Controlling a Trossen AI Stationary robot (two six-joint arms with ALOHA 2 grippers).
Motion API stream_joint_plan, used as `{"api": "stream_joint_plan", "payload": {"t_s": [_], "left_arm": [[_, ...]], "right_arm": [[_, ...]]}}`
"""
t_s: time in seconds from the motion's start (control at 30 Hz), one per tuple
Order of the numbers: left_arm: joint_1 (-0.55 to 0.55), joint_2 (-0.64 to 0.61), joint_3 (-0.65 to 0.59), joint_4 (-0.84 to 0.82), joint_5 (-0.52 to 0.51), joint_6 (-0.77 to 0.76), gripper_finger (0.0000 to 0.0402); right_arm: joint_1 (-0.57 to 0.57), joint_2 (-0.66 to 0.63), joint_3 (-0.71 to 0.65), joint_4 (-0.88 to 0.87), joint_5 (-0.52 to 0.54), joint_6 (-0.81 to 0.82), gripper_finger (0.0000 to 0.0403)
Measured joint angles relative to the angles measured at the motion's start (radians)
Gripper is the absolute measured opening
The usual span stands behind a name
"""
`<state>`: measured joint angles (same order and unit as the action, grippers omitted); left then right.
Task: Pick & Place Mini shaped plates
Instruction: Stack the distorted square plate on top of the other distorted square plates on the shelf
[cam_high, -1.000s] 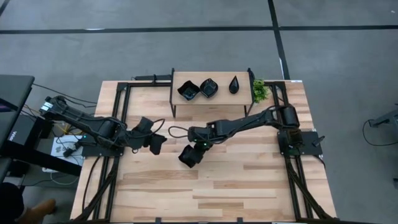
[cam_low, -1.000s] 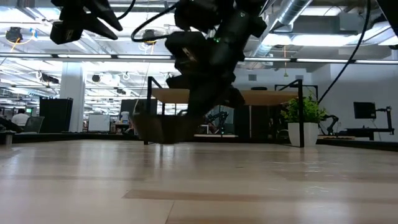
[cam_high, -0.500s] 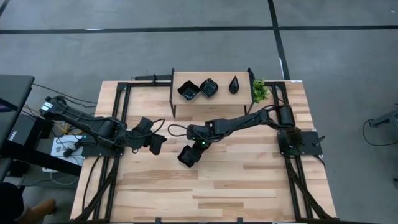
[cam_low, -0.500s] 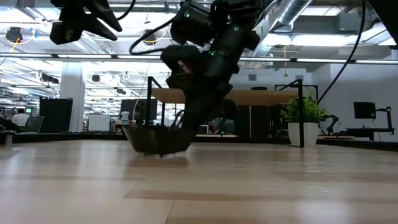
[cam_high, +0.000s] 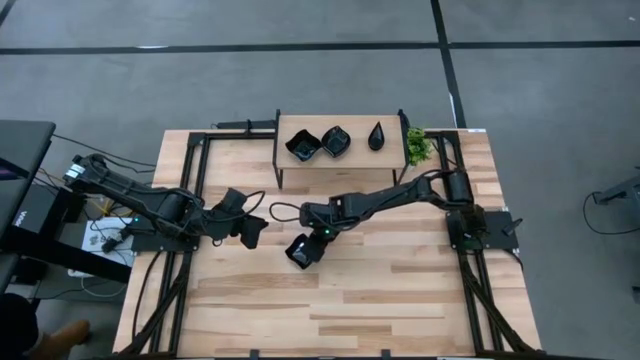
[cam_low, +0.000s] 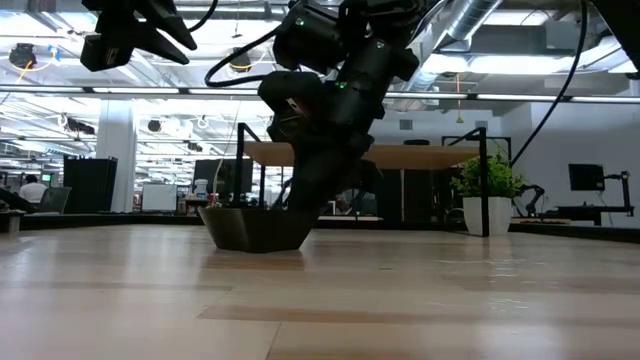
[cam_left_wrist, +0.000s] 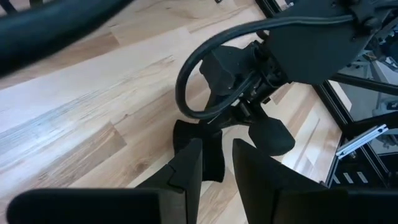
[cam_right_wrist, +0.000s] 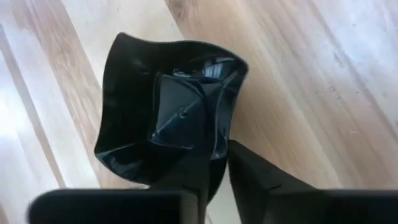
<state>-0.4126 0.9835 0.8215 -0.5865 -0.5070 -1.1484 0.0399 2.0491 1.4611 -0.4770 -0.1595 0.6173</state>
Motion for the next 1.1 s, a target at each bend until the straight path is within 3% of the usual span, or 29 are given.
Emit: {"api": "stream_joint_plan", "payload": {"t_s": [0.27, 0.5, 0.67, 0.83, 1.1], "left_arm": [[0.0, 0.0, 0.0, 0.0, 0.0, 0.0, 0.0091], [0.0, 0.003, 0.001, 0.011, 0.003, 0.047, 0.0091], [-0.001, 0.044, 0.001, 0.044, 0.03, 0.053, 0.0091], [0.002, 0.152, 0.001, 0.132, 0.056, 0.081, 0.0091], [0.061, 0.333, 0.001, 0.206, 0.226, 0.101, 0.0091]], "right_arm": [[-0.038, -0.068, 0.0, -0.084, 0.007, -0.068, 0.0114], [-0.042, -0.251, 0.0, -0.289, 0.016, -0.175, 0.0119], [0.017, -0.418, -0.057, -0.459, 0.138, -0.326, 0.0107], [0.059, -0.65, -0.224, -0.41, 0.182, -0.329, 0.0096], [0.071, -0.984, -0.464, -0.246, 0.194, -0.173, 0.0092]]}}
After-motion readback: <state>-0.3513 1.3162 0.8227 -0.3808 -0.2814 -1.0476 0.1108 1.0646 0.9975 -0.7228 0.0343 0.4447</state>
